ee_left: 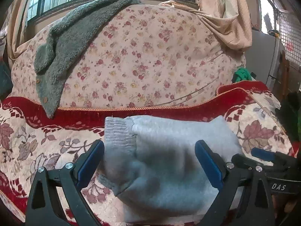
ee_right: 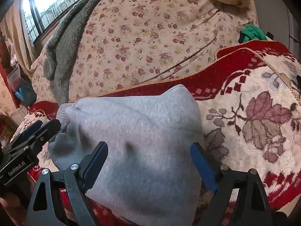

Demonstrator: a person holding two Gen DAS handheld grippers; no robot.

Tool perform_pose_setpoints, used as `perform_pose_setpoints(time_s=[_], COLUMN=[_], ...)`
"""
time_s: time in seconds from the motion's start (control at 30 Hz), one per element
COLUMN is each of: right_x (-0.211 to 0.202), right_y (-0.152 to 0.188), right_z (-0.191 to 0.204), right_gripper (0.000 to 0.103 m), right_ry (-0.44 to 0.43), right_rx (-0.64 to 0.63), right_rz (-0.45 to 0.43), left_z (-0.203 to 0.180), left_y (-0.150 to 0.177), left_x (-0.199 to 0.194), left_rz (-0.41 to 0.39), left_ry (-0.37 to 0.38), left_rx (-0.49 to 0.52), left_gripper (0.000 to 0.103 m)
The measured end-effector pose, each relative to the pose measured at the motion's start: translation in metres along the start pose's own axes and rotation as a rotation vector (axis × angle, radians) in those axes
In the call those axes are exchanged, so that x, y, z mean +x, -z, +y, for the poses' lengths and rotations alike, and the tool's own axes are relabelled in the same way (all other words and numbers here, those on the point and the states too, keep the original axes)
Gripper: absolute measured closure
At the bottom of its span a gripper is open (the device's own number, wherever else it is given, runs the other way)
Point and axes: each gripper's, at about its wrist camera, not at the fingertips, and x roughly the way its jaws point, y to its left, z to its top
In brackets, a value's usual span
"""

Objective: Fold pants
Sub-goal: 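Release the bundle and pull both grippers back from the folded sweatpants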

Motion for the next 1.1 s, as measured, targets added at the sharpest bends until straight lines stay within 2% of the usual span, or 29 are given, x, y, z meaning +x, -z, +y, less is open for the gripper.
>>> perform_pose_setpoints(time_s=[0.17, 0.53, 1.1], right_x=[-0.001, -0.001, 0.006], right_y=[0.0, 0.0, -0.001], right_z=[-0.002, -0.006, -0.007], right_gripper=[0.01, 0.01, 0.01], right_ry=[0.002, 0.01, 0.004], right_rx=[0.001, 0.007, 0.006], right_rz=[-0.004, -0.004, 0.01], left_z=[-0.004, -0.012, -0.018], left_y=[-0.001, -0.007, -0.003], left_x=[0.0, 0.001, 0.014], left_rz=[0.005, -0.008, 0.031], left_ry=[0.04, -0.005, 0.002], left_rx=[-0.007, 0.019, 0.022], left_gripper=[0.006, 0.003, 0.003])
